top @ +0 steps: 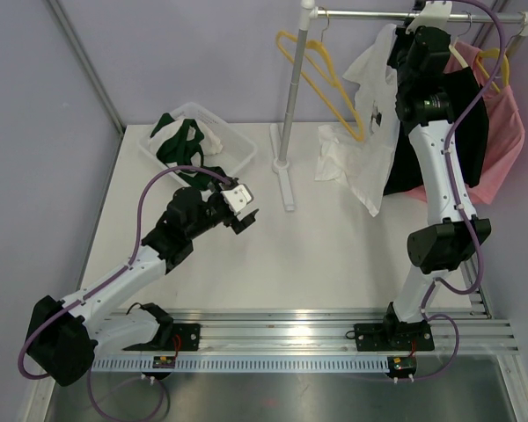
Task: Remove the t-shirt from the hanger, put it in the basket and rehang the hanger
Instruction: Grab a hanger with a tshirt on it with the right arm
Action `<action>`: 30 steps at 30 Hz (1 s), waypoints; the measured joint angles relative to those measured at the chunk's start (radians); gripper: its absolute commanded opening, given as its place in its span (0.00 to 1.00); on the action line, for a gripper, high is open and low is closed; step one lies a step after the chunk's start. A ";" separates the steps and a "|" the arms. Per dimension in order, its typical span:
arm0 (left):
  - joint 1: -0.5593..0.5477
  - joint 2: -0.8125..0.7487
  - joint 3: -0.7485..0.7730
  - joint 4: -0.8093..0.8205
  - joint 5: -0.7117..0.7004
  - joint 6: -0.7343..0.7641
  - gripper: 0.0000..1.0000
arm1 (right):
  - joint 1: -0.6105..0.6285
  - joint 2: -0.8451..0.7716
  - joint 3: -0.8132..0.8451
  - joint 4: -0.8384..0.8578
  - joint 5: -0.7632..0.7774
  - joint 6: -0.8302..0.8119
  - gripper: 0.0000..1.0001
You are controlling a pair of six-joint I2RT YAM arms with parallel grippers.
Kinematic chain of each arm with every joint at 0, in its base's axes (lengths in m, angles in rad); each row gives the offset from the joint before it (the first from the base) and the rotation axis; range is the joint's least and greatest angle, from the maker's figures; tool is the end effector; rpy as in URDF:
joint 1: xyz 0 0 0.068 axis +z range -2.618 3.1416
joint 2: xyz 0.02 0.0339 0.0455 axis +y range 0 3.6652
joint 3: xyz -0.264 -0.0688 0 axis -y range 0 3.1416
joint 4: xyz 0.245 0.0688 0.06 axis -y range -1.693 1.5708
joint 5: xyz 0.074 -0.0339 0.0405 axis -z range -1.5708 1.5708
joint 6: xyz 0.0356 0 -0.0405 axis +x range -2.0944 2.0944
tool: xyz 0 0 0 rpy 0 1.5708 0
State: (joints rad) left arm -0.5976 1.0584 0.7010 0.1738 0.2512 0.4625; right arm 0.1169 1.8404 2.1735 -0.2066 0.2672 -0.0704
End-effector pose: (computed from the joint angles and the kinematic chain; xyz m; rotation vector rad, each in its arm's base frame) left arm 0.1998 -0.1467 0.2943 1.0431 1.4168 -0.3186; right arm 0.4080 0.0384 0.5184 0.0837 1.4482 -0.1548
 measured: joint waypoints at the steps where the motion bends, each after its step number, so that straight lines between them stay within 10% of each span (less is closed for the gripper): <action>1: 0.000 0.000 0.000 0.000 0.000 0.000 0.99 | 0.000 -0.001 0.000 0.000 0.000 0.001 0.00; 30: 0.000 0.018 0.000 -0.002 0.003 0.000 0.99 | 0.093 -0.022 -0.048 0.150 -0.061 0.013 0.00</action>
State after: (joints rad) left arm -0.5976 1.0763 0.7013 0.1719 0.2546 0.4625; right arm 0.2096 1.8187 2.1258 -0.0563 0.2066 -0.0570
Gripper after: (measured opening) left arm 0.985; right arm 0.112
